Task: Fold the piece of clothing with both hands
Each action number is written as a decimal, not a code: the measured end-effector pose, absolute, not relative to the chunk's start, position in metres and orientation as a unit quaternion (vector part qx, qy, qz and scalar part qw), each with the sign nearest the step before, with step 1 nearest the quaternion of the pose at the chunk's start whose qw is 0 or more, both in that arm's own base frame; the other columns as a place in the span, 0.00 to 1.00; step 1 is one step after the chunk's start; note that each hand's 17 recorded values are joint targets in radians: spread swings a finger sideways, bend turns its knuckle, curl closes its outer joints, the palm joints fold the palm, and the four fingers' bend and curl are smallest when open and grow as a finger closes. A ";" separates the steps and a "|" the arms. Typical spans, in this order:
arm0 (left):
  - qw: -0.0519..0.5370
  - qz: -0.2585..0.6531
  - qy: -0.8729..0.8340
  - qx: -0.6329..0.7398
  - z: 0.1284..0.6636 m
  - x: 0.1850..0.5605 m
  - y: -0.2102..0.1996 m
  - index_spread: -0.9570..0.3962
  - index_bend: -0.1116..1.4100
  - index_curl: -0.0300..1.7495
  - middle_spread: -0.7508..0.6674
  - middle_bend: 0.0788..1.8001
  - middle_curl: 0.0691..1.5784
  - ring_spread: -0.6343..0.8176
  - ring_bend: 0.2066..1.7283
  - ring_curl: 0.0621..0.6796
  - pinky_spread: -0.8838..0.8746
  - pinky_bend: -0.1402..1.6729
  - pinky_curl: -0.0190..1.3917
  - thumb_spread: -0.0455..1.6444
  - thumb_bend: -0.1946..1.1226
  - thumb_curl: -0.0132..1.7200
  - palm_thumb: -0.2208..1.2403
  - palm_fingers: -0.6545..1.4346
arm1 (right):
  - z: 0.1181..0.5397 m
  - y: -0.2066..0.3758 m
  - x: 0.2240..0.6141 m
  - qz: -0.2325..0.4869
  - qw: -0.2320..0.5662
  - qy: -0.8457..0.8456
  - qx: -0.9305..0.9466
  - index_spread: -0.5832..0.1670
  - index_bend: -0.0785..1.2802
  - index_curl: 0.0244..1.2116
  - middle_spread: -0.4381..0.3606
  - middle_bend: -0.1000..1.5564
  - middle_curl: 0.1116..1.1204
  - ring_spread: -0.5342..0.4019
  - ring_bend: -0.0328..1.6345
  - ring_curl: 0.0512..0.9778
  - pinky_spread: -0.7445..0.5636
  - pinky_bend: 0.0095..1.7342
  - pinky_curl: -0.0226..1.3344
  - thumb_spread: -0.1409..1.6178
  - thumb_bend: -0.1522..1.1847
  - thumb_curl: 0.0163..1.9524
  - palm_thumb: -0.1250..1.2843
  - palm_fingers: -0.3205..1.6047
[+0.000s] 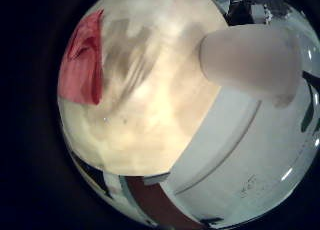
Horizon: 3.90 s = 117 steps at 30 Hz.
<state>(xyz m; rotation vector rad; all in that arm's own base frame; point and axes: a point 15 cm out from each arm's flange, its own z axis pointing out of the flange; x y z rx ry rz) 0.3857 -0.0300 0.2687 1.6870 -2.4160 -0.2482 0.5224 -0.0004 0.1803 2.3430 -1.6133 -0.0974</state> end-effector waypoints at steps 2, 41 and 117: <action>0.091 -0.083 -0.814 0.568 0.269 0.385 -0.030 0.81 0.17 0.17 0.79 0.05 0.11 0.81 0.13 0.27 0.79 0.21 0.24 0.70 0.13 0.20 0.41 0.29 | 0.169 0.002 0.530 -0.038 0.150 -0.559 0.814 0.37 0.16 0.19 0.52 0.18 0.24 0.64 0.21 0.24 0.68 0.18 0.26 0.78 0.10 0.18 0.38 0.25; 0.092 -0.080 -0.799 0.589 0.233 0.397 -0.004 0.80 0.17 0.16 0.77 0.06 0.11 0.80 0.13 0.27 0.79 0.21 0.24 0.69 0.13 0.20 0.41 0.29 | 0.163 0.012 0.531 -0.040 0.208 -0.526 0.824 0.28 0.64 0.53 0.29 0.65 0.58 0.27 0.68 0.54 0.17 0.52 0.41 0.62 0.13 0.25 0.79 0.86; 0.076 -0.034 -0.739 0.669 0.251 0.300 0.139 0.78 0.17 0.16 0.75 0.06 0.13 0.80 0.13 0.27 0.78 0.21 0.24 0.68 0.13 0.20 0.37 0.29 | 0.295 0.392 0.465 -0.010 -0.082 -0.418 0.904 0.48 0.92 0.61 0.38 0.85 0.65 0.37 0.87 0.64 0.36 0.69 0.60 0.59 0.11 0.55 0.88 0.79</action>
